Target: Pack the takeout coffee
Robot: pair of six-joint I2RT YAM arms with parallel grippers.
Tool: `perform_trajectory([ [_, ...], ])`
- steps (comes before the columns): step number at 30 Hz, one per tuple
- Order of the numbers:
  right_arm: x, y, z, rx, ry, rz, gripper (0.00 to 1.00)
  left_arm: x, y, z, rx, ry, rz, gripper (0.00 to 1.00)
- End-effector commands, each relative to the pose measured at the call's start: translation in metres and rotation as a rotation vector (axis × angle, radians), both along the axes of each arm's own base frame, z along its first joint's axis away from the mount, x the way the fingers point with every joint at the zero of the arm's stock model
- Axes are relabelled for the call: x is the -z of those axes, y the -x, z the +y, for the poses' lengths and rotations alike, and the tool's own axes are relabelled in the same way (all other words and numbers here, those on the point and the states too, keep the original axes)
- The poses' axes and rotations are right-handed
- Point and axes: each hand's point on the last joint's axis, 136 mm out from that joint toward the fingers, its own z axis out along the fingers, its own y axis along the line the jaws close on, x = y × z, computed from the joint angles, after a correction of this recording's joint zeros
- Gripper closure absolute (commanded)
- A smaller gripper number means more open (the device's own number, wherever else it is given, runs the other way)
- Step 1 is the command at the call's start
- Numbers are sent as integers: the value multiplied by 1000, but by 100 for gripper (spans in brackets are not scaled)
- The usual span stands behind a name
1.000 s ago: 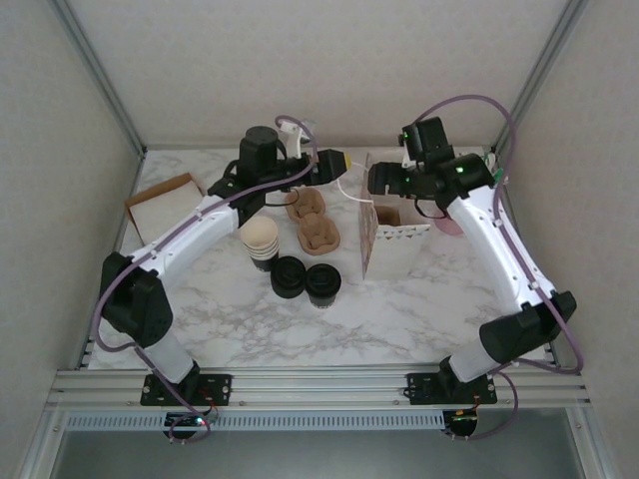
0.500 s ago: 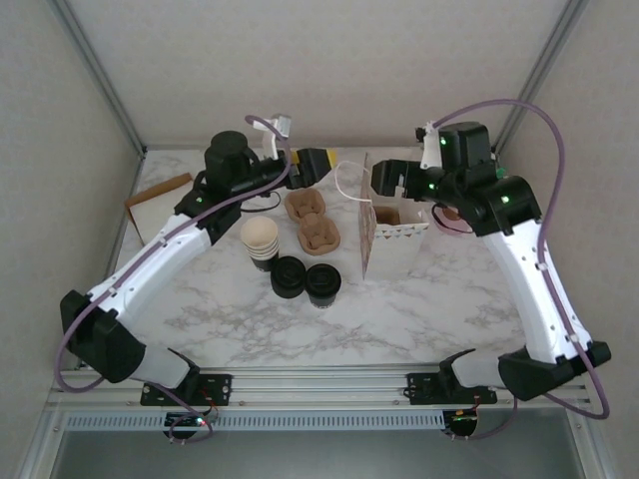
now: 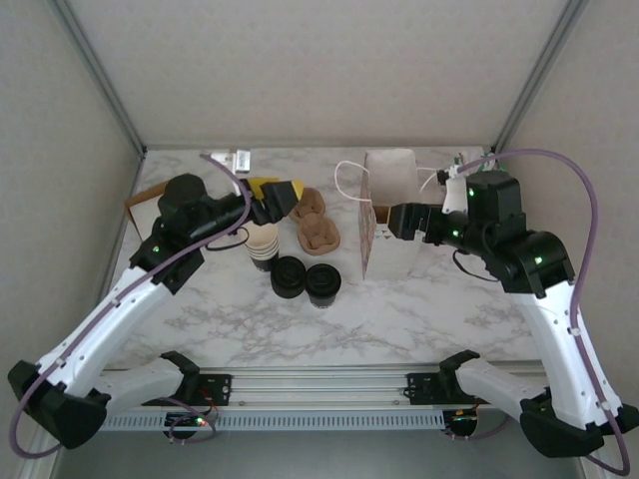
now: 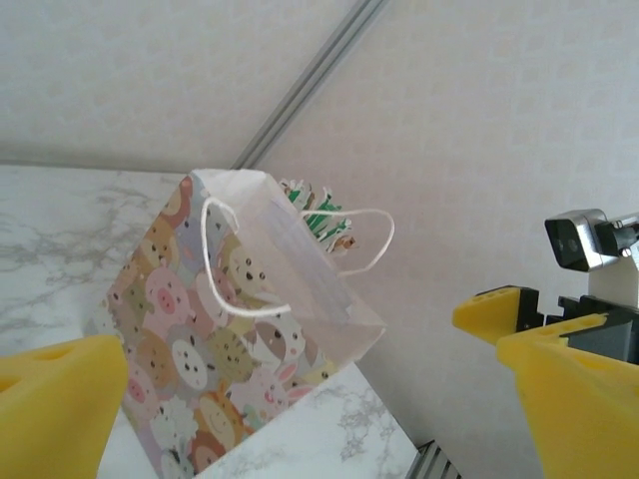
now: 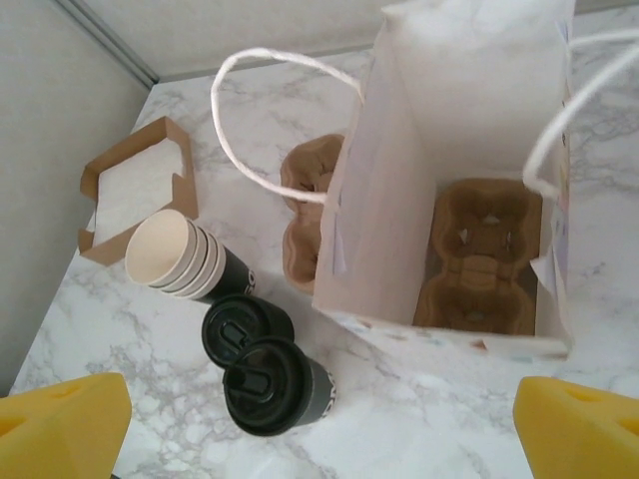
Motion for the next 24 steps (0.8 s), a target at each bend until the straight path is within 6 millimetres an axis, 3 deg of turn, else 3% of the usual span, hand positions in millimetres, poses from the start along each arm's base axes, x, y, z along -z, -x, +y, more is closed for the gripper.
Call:
perform_trajectory([
  [1,6,17,-4,5,-28,28,1,11,7,12,-42,0,30,0],
  [11,33,46,-16,18,-40,84,1,38,31,29,-68,22,72,0],
  [16,50,53,-17,12,-31,127,1,54,28,33,-98,-1,123,0],
  [24,68,56,-2,-64,-42,210,1,55,23,38,-134,-66,141,0],
])
